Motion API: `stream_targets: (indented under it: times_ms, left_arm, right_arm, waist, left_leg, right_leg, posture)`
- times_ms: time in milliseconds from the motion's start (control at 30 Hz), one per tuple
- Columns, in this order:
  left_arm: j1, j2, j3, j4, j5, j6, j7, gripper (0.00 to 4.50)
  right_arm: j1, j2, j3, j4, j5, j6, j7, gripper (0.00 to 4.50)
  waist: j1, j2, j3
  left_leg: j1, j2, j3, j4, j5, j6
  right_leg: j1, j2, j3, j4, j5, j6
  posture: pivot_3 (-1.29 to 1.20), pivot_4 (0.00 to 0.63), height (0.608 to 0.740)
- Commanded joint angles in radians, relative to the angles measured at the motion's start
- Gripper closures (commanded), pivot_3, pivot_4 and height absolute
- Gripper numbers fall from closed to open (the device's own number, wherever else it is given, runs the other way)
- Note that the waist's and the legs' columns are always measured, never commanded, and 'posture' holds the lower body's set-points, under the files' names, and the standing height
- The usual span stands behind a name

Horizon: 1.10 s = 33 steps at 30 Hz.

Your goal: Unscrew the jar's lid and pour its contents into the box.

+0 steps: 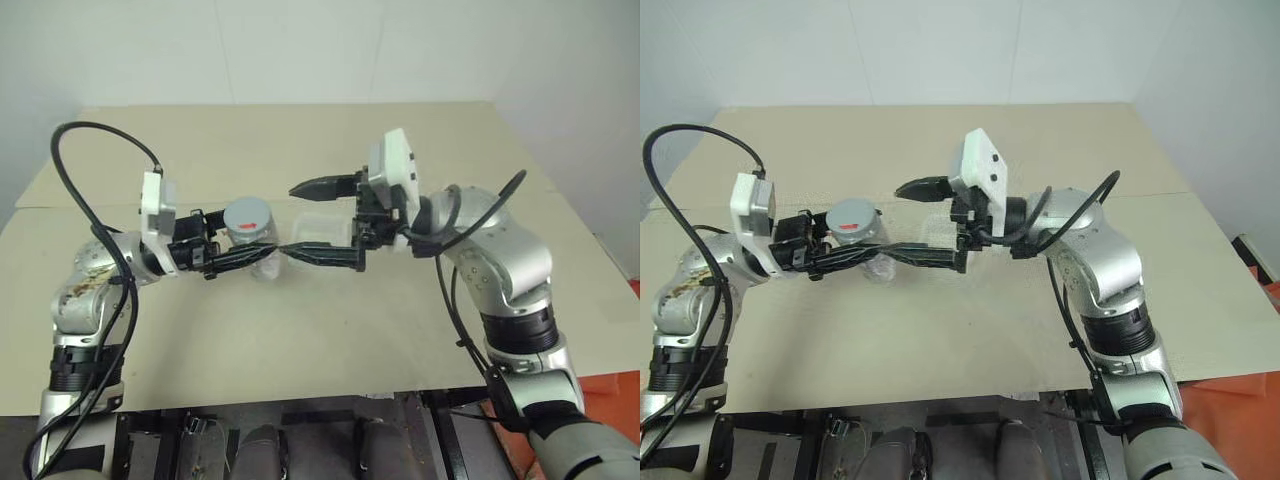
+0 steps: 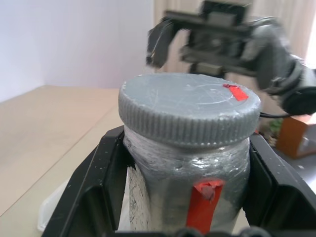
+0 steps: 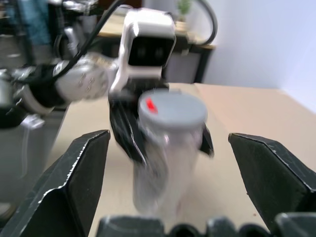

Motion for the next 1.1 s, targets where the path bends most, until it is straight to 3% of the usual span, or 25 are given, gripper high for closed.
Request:
stream_targets:
  times_ms: [33,467,1100]
  left_arm:
    - [-0.033,-0.019,-0.015,-0.006,0.017,-0.030,0.031,1.79]
    - [-0.045,-0.037,-0.029,-0.016,0.016,-0.036,0.048,1.79]
    - [0.003,0.012,0.011,-0.060,-0.022,-0.027,0.053,1.79]
  right_arm:
    - [-0.065,0.066,0.014,-0.073,-0.011,0.124,-0.181,0.03]
    - [-0.137,0.117,0.124,0.029,-0.120,0.177,-0.328,0.03]
    - [-0.078,0.007,0.038,-0.018,-0.070,0.150,-0.275,0.03]
  waist:
    - [0.001,0.000,0.000]
    - [0.002,0.000,0.000]
    - [0.003,0.000,0.000]
  left_leg:
    - [0.000,0.000,0.000,0.000,0.000,0.000]
    - [0.000,0.000,-0.001,0.000,0.000,0.000]
    - [-0.001,0.000,-0.001,0.000,0.000,0.000]
  right_leg:
    - [0.000,0.000,0.000,0.000,0.000,0.000]
    - [0.000,0.000,0.000,0.001,0.000,0.000]
    - [0.000,0.000,0.000,0.000,0.000,0.000]
  posture:
    - [0.00,0.150,0.740]
    - [0.00,0.150,0.740]
    - [0.00,0.150,0.740]
